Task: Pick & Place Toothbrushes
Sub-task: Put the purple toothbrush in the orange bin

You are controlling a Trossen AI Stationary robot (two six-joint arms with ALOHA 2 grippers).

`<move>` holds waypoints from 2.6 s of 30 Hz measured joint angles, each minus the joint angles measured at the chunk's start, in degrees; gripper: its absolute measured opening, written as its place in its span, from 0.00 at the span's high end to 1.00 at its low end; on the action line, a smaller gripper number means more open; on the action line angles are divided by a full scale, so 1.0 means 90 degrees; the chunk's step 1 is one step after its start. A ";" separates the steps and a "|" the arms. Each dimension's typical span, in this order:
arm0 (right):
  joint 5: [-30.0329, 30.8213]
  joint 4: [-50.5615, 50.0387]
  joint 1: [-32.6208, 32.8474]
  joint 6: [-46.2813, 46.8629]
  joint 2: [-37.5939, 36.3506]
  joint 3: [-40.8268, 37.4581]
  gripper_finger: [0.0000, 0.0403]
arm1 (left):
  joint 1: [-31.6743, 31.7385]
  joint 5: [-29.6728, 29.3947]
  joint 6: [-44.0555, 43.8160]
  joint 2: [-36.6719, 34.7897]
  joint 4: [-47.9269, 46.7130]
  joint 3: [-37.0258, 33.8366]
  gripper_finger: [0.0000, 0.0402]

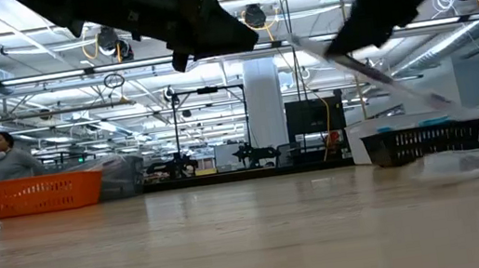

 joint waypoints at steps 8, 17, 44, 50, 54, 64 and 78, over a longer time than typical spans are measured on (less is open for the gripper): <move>0.0154 0.1908 -0.0306 -0.1359 -0.0056 0.0010 0.97 | 0.0000 0.0023 0.0004 0.0000 0.0482 0.0000 0.80; 0.0141 0.3504 -0.0429 -0.2417 -0.0007 0.0012 0.97 | -0.0005 0.0368 0.0013 0.0000 0.0907 0.0000 0.80; -0.0881 0.5410 -0.0881 -0.2537 0.0637 0.0017 0.97 | 0.0012 0.0681 -0.0003 0.0000 0.1773 0.0000 0.80; -0.0885 0.5414 -0.0881 -0.2536 0.0636 0.0017 0.97 | 0.0033 0.0677 0.0031 0.0000 0.1995 0.0000 0.80; -0.0886 0.5422 -0.0881 -0.2535 0.0636 0.0017 0.97 | 0.0049 0.0671 -0.0008 0.0104 0.2205 0.0000 0.80; -0.0877 0.5337 -0.0881 -0.2552 0.0643 0.0017 0.97 | 0.0109 0.0678 0.0043 0.0845 0.3030 0.0051 0.80; -0.0854 0.5032 -0.0884 -0.2413 0.0641 0.0017 0.88 | 0.0102 0.0699 0.0211 0.0857 0.2959 0.0051 0.99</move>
